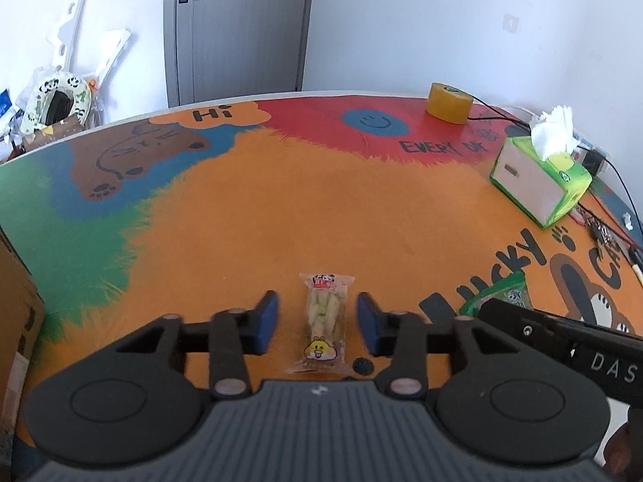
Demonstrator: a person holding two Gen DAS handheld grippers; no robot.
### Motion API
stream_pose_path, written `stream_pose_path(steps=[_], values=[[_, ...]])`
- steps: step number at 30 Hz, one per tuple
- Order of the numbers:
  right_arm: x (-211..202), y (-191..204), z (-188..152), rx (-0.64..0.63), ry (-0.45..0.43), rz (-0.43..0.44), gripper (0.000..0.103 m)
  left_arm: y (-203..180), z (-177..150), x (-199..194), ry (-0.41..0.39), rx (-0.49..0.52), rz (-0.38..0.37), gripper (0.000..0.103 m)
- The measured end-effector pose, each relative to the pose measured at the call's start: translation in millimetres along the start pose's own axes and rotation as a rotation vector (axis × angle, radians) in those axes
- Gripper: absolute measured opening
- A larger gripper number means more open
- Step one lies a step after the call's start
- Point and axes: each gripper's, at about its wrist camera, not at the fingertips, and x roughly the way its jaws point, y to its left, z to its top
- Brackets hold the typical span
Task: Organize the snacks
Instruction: 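Grasp the small clear snack packet with the left gripper while the right grasps the green plum bag, then carry both held packets over the box and open the left gripper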
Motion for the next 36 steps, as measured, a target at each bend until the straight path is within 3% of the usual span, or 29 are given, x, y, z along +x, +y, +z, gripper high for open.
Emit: stream_pose_path(steps=[1, 2, 4, 6, 8, 36], values=[[0, 1, -1, -0.01, -0.003, -0.003, 0.047, 0, 0, -1, 0.001, 0.003, -0.005, 0.019], [0, 3, -2, -0.023, -0.005, -0.01, 0.047, 2, -1, -2, 0.005, -0.004, -0.017, 0.017], [0, 7, -3, -0.04, -0.002, -0.016, 0.045, 4, -2, -5, 0.014, -0.014, -0.03, 0.017], [-1, 9, -4, -0.029, 0.016, 0.011, 0.034, 5, -5, -12, 0.005, -0.014, -0.03, 0.017], [-2, 10, -6, -0.025, 0.012, 0.022, 0.031, 7, -6, -19, -0.001, -0.021, -0.039, 0.017], [-58, 83, 5, -0.089, -0.114, 0.157, 0.03, 57, 0, -139, -0.172, -0.097, -0.023, 0.017]])
